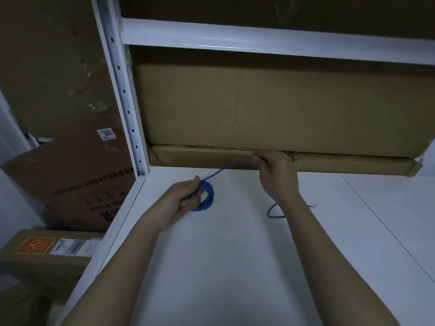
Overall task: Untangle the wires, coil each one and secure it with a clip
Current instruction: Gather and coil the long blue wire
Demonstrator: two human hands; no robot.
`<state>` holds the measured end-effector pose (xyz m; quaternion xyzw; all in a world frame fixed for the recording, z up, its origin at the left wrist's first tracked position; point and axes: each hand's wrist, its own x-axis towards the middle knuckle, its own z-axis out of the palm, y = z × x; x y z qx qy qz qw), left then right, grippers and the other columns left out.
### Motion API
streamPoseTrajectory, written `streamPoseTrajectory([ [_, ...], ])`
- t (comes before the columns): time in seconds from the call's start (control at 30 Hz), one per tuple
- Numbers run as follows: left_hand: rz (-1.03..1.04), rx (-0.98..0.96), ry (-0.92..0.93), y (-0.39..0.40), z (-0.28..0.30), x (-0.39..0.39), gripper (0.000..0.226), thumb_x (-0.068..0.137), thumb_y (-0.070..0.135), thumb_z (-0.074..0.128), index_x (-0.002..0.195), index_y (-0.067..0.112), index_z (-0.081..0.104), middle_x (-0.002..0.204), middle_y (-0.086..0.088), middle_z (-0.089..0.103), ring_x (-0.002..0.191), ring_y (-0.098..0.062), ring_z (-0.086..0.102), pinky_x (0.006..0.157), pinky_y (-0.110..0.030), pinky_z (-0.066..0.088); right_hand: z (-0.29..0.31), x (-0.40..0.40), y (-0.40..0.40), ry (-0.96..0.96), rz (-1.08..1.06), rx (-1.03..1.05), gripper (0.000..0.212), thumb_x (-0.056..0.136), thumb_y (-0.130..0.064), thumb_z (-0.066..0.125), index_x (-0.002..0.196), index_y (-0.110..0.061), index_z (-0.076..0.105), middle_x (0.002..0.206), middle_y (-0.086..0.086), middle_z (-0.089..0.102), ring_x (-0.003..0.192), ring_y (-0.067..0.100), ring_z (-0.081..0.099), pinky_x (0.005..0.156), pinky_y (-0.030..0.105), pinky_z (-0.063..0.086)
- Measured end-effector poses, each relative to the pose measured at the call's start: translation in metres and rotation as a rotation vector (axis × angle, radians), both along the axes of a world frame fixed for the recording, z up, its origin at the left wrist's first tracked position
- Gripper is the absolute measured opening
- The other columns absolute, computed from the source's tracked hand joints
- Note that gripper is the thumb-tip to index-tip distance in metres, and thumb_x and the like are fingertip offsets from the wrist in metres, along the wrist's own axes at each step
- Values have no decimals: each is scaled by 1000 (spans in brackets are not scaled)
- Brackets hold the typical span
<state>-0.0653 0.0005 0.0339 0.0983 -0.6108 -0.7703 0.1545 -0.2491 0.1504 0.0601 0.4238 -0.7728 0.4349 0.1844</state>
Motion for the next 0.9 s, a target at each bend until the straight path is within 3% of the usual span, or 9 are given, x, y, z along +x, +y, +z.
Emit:
streamPoseTrajectory([
  [0.13,61,315,208,1,12,-3,43,93,29,38,64,13,67,48,6,32,43,-6,31,50,-17,33,-44,6,-29,195,104,379,28,91,-18,47,84,-13,74,71,12,67,68,33,58,61,36,43],
  [0.23,170,423,258,-2,13,-8,34,97,21,37,79,8,63,56,4,40,52,-8,42,64,-19,36,-70,33,-34,338,219,389,32,90,-23,44,82,-16,74,61,5,60,59,28,54,55,30,40],
  [0.3,315,198,197,-4,8,-14,29,103,15,32,84,7,53,58,5,45,56,-6,44,69,-21,34,-80,50,-38,423,281,330,33,90,-23,41,89,-14,74,63,3,59,61,25,53,54,27,39],
  [0.37,453,-200,57,-4,1,-19,26,105,13,32,85,6,47,65,4,48,59,-3,46,72,-23,36,-87,61,-40,412,323,297,35,93,-20,40,105,-6,70,73,7,62,67,25,54,59,30,41],
  [0.47,461,-531,-35,-1,-10,-23,11,103,13,36,97,5,42,75,2,49,68,-7,49,75,-24,40,-83,73,-40,104,418,295,31,96,-14,44,115,0,64,80,11,64,73,19,52,65,21,33],
  [0.6,365,-915,-263,0,-19,-25,9,101,18,44,101,11,39,84,2,59,74,-11,56,66,-22,45,-61,72,-39,-635,516,416,17,95,-12,56,109,-9,65,80,0,66,57,3,52,60,17,42],
  [0.7,246,-1245,-460,-3,-34,-19,10,102,22,38,106,14,35,82,2,55,80,-17,47,88,-27,33,-56,58,-28,-1096,564,515,25,91,-7,62,116,-8,61,76,8,64,52,8,52,51,18,44],
  [0.8,137,-1301,-509,1,-56,-13,13,103,27,35,105,14,35,68,5,42,75,-19,42,98,-27,25,-61,50,-13,-1158,506,456,33,85,2,67,116,-7,60,74,13,63,51,11,52,50,22,43],
  [0.9,64,-1388,-496,3,-73,-10,27,100,41,39,97,14,38,68,7,39,68,-15,40,94,-26,25,-70,50,-4,-1265,420,297,26,89,1,61,115,-2,59,78,14,67,58,13,61,54,22,49],
])
